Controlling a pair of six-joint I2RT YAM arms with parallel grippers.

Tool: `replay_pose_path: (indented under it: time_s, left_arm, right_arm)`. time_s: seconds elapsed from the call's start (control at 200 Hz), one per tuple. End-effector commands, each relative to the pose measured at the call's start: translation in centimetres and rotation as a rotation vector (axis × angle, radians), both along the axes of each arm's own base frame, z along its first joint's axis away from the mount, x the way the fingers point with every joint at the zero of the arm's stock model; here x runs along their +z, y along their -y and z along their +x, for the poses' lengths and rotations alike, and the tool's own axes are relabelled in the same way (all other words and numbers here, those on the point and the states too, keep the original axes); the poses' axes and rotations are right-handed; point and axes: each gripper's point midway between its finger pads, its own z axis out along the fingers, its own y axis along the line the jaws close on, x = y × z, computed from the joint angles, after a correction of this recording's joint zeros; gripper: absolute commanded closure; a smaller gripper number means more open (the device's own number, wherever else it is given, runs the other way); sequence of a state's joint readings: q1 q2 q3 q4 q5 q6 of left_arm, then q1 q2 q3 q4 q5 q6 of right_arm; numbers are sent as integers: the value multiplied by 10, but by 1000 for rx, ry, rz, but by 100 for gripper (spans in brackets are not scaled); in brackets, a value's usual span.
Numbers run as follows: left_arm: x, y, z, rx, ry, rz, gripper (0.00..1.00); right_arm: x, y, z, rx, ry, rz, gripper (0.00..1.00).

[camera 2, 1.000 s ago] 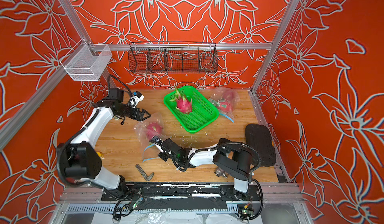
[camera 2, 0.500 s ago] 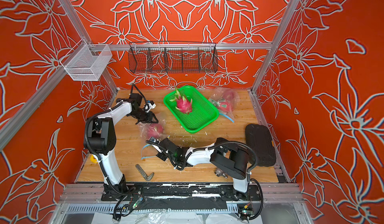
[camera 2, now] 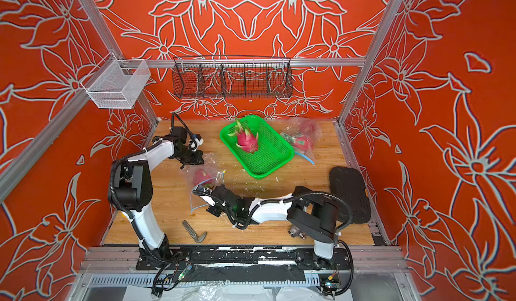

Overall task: Open the zip-top bag and take out the dragon fruit
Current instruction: Pick up the dragon fruit from the zipper food storage bag, then place the dragon fruit in the basket.

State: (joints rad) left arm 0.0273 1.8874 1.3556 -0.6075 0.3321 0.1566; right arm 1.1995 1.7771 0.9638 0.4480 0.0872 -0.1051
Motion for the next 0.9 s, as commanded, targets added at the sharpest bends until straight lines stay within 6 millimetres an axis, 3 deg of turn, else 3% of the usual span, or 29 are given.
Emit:
replay_pose_path:
  time_s: [0.0, 0.08, 0.27, 0.38, 0.545, 0.701, 0.896]
  left_arm:
    - [1, -44, 24, 89, 121, 218, 100]
    - [0, -62, 28, 135, 124, 279, 100]
    - [9, -80, 27, 162, 137, 323, 100]
    - [14, -95, 28, 167, 162, 401, 100]
    - [16, -131, 32, 211, 168, 514, 100]
    - [24, -156, 40, 266, 169, 541, 100]
    - [15, -161, 48, 262, 145, 563, 100]
  right_arm:
    - [47, -3, -29, 114, 21, 138, 100]
    - [56, 5, -36, 126, 23, 173, 100]
    - [68, 25, -31, 60, 32, 209, 100]
    - [89, 38, -29, 33, 43, 249, 100]
    - [123, 59, -26, 18, 31, 320, 100]
    - [152, 88, -6, -56, 22, 377, 100]
    - [187, 124, 30, -172, 44, 421, 100]
